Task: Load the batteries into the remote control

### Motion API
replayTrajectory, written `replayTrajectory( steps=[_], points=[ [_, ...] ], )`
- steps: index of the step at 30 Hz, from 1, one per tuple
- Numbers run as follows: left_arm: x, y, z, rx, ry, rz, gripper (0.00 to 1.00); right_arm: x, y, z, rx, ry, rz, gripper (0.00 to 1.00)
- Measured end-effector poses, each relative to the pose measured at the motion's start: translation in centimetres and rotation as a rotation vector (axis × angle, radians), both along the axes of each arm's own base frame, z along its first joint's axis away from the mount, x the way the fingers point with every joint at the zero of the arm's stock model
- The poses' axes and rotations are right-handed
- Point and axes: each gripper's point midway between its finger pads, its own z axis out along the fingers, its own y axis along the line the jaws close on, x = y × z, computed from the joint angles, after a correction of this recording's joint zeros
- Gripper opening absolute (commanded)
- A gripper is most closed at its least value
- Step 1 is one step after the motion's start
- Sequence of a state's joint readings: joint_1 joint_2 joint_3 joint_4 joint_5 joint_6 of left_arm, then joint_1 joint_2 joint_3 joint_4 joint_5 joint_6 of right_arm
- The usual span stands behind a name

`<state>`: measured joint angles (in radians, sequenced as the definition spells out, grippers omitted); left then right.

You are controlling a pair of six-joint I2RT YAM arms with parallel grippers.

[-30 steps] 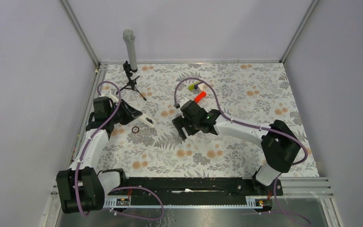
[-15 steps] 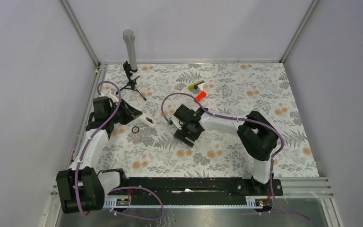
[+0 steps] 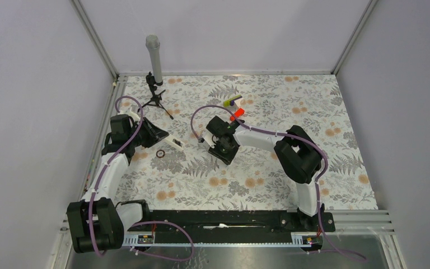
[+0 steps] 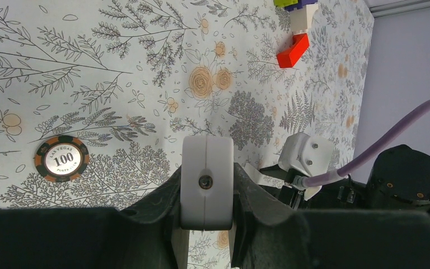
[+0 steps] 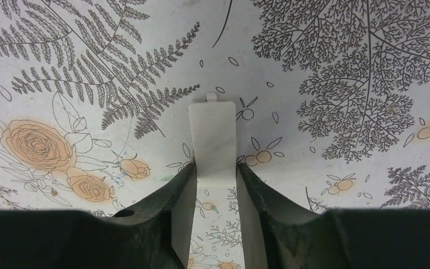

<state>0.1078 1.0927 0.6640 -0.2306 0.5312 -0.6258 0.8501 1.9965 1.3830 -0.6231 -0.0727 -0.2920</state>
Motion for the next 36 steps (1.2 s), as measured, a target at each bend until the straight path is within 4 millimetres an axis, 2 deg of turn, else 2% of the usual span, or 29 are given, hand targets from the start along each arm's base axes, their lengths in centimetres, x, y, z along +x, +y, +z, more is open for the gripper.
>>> replayTrajectory(
  steps=[4,8,12,19,24,27,36],
  points=[
    [0.0,-0.1,0.1,-0.005,-0.001,-0.005,0.0,0.1,0.0,0.0,0.001,-0.002,-0.002,0.37],
    [-0.1,-0.4,0.3,-0.019,-0.01,-0.02,0.0,0.0,0.1,0.0,0.002,0.002,-0.016,0.49],
    [-0.1,-0.8,0.3,-0.043,-0.022,-0.036,0.0,-0.2,0.1,-0.1,0.003,0.007,-0.024,0.51],
    [-0.4,-1.1,0.1,-0.061,-0.014,-0.043,0.0,-0.1,0.0,-0.1,-0.003,-0.005,-0.024,0.33],
    [-0.2,-1.1,0.3,-0.063,-0.025,-0.045,0.0,0.0,-0.1,-0.1,-0.008,-0.009,-0.032,0.31],
    [-0.2,-1.1,0.3,-0.065,-0.025,-0.046,0.0,0.0,-0.2,-0.1,-0.011,-0.012,-0.048,0.35],
    [-0.9,-2.0,-0.6,-0.086,0.002,-0.062,0.0,-0.7,-0.9,0.0,-0.015,-0.001,-0.103,0.59]
  ],
)
